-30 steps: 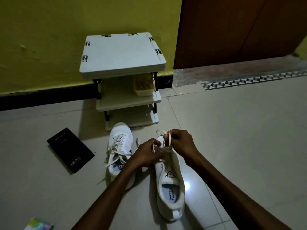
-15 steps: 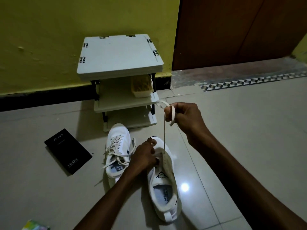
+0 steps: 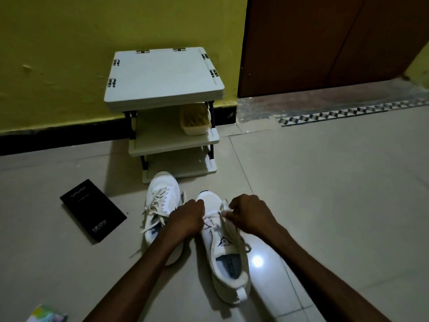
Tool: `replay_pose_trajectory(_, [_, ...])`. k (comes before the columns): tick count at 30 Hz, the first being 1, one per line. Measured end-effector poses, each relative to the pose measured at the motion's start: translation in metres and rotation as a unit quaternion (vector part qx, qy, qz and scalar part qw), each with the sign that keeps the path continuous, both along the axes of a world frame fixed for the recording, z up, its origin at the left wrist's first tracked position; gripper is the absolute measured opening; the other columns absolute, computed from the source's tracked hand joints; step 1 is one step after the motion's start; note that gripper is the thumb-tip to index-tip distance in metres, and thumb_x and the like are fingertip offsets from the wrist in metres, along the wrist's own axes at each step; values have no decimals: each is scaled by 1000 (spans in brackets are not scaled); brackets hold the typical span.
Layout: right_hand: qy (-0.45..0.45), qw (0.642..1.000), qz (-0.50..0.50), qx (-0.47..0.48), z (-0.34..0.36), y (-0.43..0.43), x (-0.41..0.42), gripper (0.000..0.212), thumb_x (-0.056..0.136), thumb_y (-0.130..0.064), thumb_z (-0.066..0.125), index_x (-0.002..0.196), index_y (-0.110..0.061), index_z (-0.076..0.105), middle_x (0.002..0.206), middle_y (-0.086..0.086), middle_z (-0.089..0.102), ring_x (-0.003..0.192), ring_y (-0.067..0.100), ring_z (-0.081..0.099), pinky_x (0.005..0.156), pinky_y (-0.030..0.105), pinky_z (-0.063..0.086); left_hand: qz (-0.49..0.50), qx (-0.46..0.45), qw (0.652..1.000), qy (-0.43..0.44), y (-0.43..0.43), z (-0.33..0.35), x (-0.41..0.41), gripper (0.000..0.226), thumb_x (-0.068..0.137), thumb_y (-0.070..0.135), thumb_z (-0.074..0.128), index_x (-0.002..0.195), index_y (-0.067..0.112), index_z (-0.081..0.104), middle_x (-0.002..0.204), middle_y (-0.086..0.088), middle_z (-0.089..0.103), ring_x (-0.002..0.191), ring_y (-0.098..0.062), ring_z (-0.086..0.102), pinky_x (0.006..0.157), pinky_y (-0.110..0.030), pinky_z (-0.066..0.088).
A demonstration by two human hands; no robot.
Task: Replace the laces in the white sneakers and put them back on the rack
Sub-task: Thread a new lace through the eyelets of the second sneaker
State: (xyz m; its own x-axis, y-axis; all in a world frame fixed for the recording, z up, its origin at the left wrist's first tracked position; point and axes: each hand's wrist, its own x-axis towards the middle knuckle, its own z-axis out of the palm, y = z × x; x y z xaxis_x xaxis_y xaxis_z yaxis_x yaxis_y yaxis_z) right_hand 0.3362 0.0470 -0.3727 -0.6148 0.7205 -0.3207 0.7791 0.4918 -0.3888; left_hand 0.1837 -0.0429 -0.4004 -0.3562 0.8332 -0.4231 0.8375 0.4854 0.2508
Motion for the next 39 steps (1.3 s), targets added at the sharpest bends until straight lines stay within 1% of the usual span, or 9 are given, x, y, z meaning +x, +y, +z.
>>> replay_pose_trajectory(6, [-6,995,19,98,-17,-23,-11,26,84,-35,64,96,-12,67,85,3,65,74,20,61,52,22,30,-29,-39,991,128,0,0,17,42,93,20,56,132,12,41,130,-10,47,117,-31,54,91,-39,42])
replay_pose_trajectory(11, [15,993,9,119,-26,-27,-11,12,85,-25,57,86,-13,59,71,-1,48,65,16,47,46,19,18,-13,-61,994,89,-1,5,15,38,98,32,45,131,13,46,134,-10,52,121,-29,53,96,-38,39])
replay_pose_trajectory(14, [13,993,16,117,-30,-27,-12,14,85,-24,57,77,-16,49,63,-5,41,65,16,48,47,19,21,33,-70,997,4,5,10,5,39,98,34,36,118,9,59,126,-13,58,112,-30,56,91,-36,41])
replay_pose_trajectory(18, [0,996,20,87,-33,-29,-11,19,78,-25,66,75,-17,49,64,-5,42,65,19,54,51,22,31,84,-23,978,-189,7,31,-14,29,90,9,49,62,10,49,75,-12,55,77,-24,49,68,-31,35])
replay_pose_trajectory(22, [-5,996,12,84,-30,-30,-12,34,74,-22,66,59,-19,35,56,-5,34,49,12,33,45,22,20,223,138,884,-387,3,61,-24,29,88,11,45,61,12,53,60,-2,56,54,-13,39,51,-25,30])
replay_pose_trajectory(27, [-1,997,11,80,-30,-34,-14,33,74,-22,65,58,-20,36,55,-6,35,48,10,32,45,22,25,214,264,801,-492,1,80,-28,33,94,15,40,62,17,50,58,0,55,58,-15,49,69,-33,44])
replay_pose_trajectory(33, [92,993,3,72,-24,-19,-8,19,86,-24,61,74,-14,71,62,1,62,65,19,62,57,23,42,168,214,877,-397,0,94,-13,28,96,16,43,71,13,56,55,4,48,52,-13,38,52,-24,31])
replay_pose_trajectory(37, [297,946,-70,-111,4,-5,0,12,88,-14,70,79,-12,77,66,1,73,60,11,70,63,22,58,102,204,964,-135,0,83,-11,11,97,25,50,99,18,58,76,5,56,72,-15,53,61,-27,37])
replay_pose_trajectory(39, [334,904,-96,-251,20,-4,1,13,91,-11,66,87,-4,76,74,10,74,64,18,71,65,26,59,68,193,969,-136,0,74,-10,14,96,23,53,110,25,54,76,5,54,70,-16,53,58,-27,37])
